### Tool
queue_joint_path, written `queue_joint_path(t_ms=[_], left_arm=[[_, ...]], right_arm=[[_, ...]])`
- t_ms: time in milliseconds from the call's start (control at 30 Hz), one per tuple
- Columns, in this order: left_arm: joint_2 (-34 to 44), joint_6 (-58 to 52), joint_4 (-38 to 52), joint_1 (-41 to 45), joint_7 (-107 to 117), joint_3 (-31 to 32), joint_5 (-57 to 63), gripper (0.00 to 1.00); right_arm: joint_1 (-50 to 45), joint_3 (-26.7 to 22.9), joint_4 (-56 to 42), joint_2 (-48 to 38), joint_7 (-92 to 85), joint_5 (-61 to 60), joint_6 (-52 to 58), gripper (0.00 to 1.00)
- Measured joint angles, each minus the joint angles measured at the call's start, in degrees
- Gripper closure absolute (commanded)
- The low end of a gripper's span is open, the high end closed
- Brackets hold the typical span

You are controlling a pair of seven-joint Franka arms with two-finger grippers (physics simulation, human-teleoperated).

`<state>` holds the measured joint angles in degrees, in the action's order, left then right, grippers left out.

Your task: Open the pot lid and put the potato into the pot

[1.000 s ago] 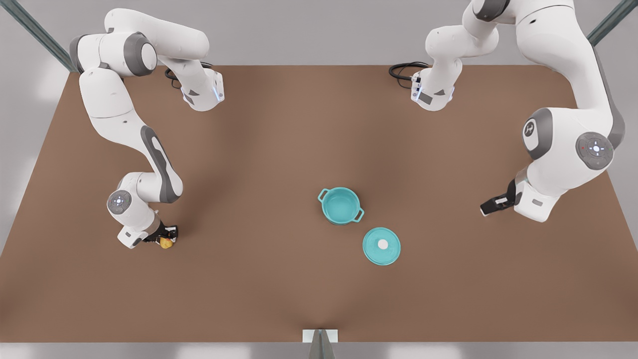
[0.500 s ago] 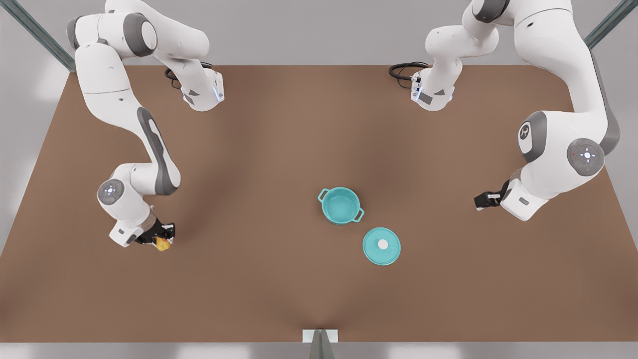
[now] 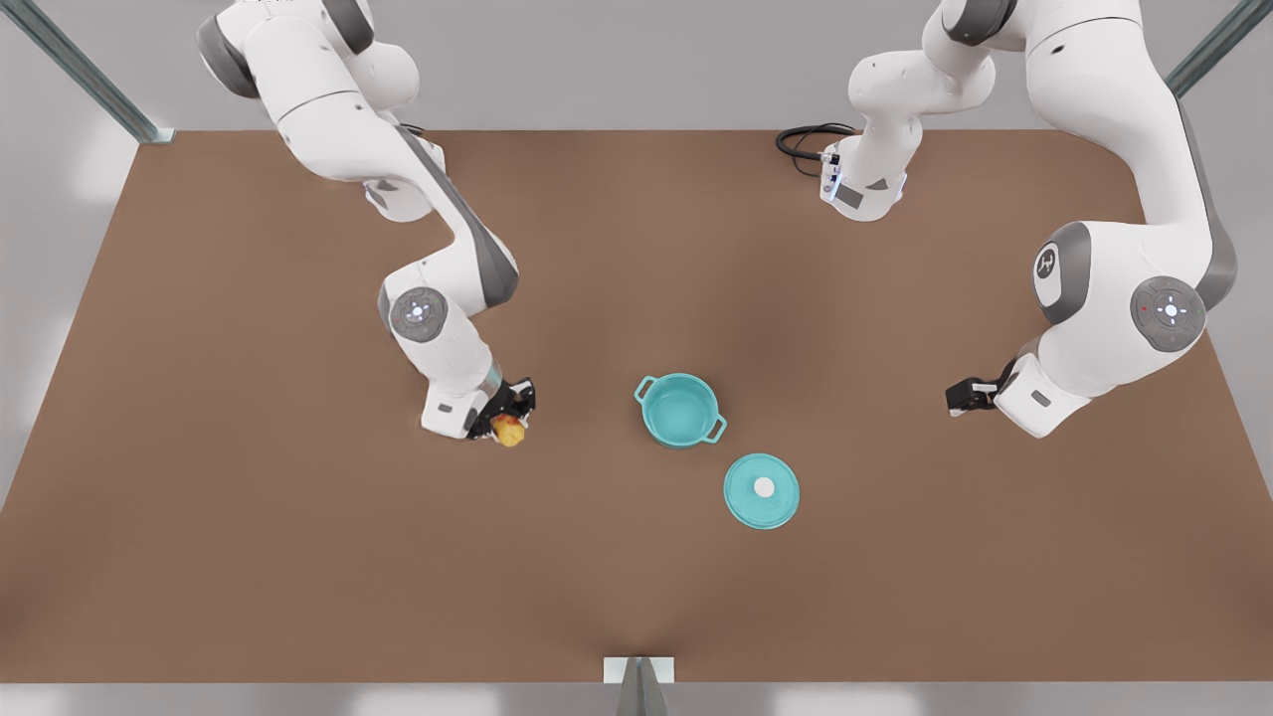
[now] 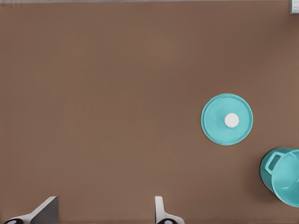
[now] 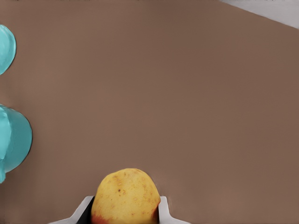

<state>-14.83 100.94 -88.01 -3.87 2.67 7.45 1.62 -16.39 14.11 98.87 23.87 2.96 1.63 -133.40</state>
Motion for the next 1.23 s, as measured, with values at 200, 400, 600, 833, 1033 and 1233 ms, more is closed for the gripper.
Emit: queue_joint_path(t_ms=[200, 400, 600, 833, 1033, 1233], left_arm=[[0.0, 0.0, 0.0, 0.0, -1.0, 0.0, 0.0, 0.00], [0.0, 0.0, 0.0, 0.0, -1.8, 0.0, 0.0, 0.00], [0.0, 0.0, 0.0, 0.1, -2.3, 0.0, 0.0, 0.00], [0.0, 0.0, 0.0, 0.1, -2.6, 0.0, 0.0, 0.00], [0.0, 0.1, 0.7, 0.2, -2.7, 0.1, -0.4, 0.00], [-0.8, 0.1, 2.3, 1.3, -2.9, 0.1, -0.6, 0.00]], right_arm=[[-9.4, 0.3, -13.6, 10.0, 10.6, 0.0, 1.6, 0.47], [-14.8, 0.3, -21.7, 18.6, 19.3, 0.1, 0.9, 0.47], [-18.5, 0.3, -26.3, 24.7, 26.4, 0.1, -2.3, 0.47], [-18.7, 0.1, -27.1, 24.9, 32.9, 0.7, -4.2, 0.00], [3.9, -10.2, -24.3, 9.2, 28.5, 3.8, 10.3, 0.00], [17.6, -11.4, -21.2, 4.9, 16.7, 4.2, 21.5, 0.00]])
